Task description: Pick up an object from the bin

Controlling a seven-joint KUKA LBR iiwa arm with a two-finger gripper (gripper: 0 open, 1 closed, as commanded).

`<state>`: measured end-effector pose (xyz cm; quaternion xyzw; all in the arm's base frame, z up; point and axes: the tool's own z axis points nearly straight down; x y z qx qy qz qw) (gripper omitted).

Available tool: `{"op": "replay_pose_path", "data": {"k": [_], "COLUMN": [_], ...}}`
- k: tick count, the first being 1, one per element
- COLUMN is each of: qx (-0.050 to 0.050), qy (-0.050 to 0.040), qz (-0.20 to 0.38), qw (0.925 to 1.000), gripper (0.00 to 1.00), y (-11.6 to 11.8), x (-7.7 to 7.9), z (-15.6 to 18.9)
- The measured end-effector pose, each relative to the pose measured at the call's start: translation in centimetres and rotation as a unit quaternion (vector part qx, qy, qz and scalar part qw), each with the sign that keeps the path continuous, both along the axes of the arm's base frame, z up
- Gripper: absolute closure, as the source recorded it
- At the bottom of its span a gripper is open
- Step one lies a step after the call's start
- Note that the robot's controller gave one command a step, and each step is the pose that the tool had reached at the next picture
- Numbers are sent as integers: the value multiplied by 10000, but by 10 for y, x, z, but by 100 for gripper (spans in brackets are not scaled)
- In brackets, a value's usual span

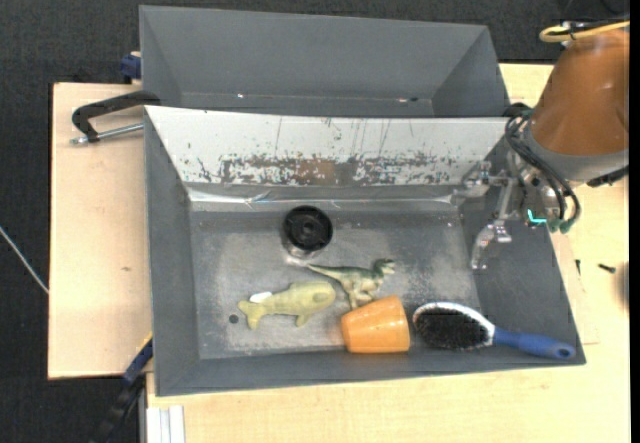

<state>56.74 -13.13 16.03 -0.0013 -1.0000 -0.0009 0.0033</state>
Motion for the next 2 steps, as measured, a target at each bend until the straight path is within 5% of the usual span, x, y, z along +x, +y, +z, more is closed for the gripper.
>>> {"op": "replay_pose_path", "data": {"k": [1, 2], "qx": [19, -4], "qy": [-16, -43], "qz": [481, 445], "qw": [9988, 9990], "gripper": [0, 100], "y": [139, 134], "x": [-31, -29], "z": [-71, -69]}}
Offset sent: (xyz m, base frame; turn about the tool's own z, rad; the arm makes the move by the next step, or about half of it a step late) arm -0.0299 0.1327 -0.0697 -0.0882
